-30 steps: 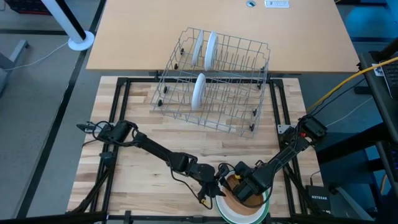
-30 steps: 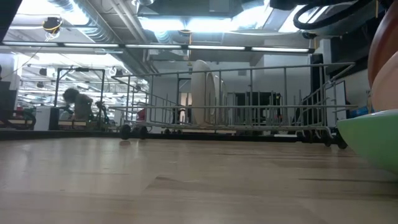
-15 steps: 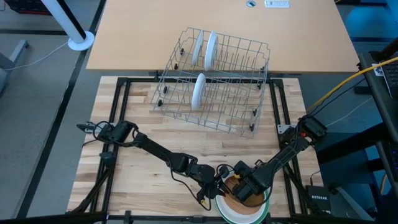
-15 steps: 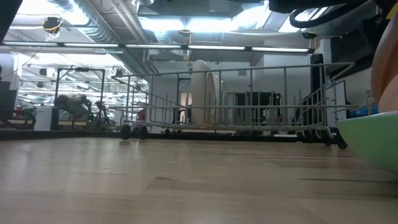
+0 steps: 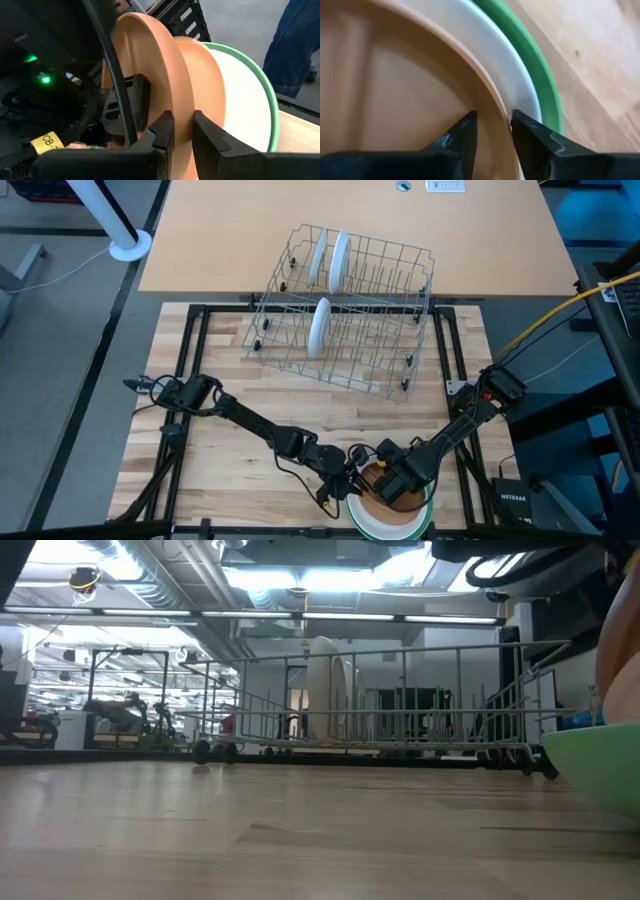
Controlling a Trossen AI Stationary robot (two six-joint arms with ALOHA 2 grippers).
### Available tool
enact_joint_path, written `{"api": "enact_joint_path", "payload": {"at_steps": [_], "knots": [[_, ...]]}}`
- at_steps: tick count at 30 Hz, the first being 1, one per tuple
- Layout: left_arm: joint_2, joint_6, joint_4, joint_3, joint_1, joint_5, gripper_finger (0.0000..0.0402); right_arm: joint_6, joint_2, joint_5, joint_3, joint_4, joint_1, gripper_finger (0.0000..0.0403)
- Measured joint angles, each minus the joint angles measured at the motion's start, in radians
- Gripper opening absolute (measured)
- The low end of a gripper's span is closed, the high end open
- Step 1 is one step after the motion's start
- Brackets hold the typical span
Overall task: Sort dishes
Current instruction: Put the brown plate into the gray dishwasher rack
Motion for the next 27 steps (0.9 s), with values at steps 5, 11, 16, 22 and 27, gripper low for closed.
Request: {"api": "enact_joint_path", "payload": {"at_steps": [5, 11, 16, 22, 27], "knots": [[-0.001, -0.003, 0.011, 0.000, -0.009, -0.007, 0.0038, 0.004, -0.046, 0.034, 0.025, -0.066, 0.002, 0.0130], [-0.002, -0.020, 0.013, 0.001, -0.011, -0.011, 0.0026, 0.000, -0.079, 0.130, 0.123, -0.275, 0.000, 0.0129], [-0.004, -0.021, 0.044, 0.003, -0.011, -0.018, 0.0023, -0.004, -0.079, 0.193, 0.226, -0.477, 0.000, 0.0129], [-0.008, -0.059, 0.176, 0.003, -0.014, -0.016, 0.0011, -0.078, -0.093, 0.273, 0.321, -0.573, 0.000, 0.0129], [-0.017, -0.110, 0.222, 0.003, -0.014, -0.006, 0.0007, -0.155, -0.098, 0.321, 0.381, -0.592, -0.008, 0.0129]]}}
